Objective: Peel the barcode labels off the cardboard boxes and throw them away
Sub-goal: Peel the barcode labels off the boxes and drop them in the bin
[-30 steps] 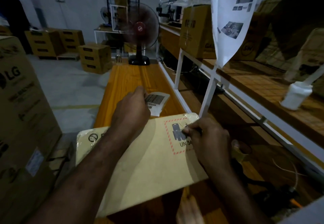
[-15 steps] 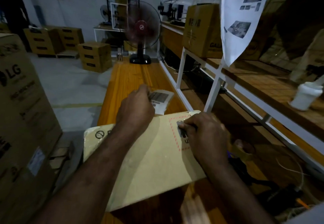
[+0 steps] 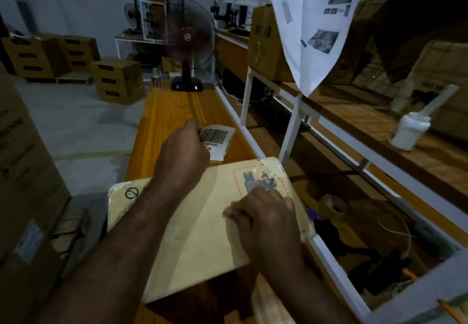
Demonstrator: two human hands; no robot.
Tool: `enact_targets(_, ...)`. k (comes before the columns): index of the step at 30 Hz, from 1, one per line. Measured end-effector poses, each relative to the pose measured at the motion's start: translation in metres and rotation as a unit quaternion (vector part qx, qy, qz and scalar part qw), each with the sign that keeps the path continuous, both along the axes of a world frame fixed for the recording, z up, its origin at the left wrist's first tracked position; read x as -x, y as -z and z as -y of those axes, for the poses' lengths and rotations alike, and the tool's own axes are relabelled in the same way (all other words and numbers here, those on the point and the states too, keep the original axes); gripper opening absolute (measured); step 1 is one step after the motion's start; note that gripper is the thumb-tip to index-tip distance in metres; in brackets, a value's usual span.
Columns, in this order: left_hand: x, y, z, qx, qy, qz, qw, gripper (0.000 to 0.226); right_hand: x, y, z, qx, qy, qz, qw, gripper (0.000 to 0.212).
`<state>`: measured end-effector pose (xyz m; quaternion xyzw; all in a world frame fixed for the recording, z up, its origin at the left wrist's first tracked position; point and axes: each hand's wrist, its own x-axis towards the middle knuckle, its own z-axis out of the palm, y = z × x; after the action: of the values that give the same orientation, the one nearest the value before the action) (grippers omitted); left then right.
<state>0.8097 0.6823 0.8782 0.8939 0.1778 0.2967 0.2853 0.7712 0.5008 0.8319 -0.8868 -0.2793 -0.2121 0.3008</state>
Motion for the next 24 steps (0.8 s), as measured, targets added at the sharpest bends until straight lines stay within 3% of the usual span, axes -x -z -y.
enact_targets(3,-0.001,0.002,0.001,-0.003,0.009,0.004,1.000,0.025,-0.013,0.009,0.029,-0.037,0.007,-0.002,0.999,0.008)
enact_targets(4,-0.001,0.002,0.001,-0.005,0.012,0.006,1.000,0.025,-0.020,0.007,0.034,-0.042,0.027,-0.026,0.998,0.019)
enact_targets(7,-0.002,0.002,0.000,-0.002,0.014,0.009,1.000,0.023,-0.009,-0.002,0.019,0.152,0.018,-0.043,0.987,0.071)
enact_targets(9,-0.002,0.002,-0.001,0.008,0.008,0.007,1.000,0.023,0.015,0.002,0.011,0.234,-0.002,-0.072,0.970,0.091)
enact_targets(18,-0.002,-0.001,0.000,0.000,0.009,0.006,1.000,0.020,-0.011,-0.019,-0.005,0.253,0.007,-0.078,0.964,0.108)
enact_targets(21,-0.007,0.001,-0.004,0.040,0.008,0.032,0.999,0.017,0.010,-0.012,0.026,0.279,-0.031,-0.088,0.956,0.109)
enact_targets(24,-0.009,0.004,-0.003,0.051,0.031,0.015,0.998,0.019,0.004,-0.012,0.050,0.255,0.006,-0.075,0.964,0.112)
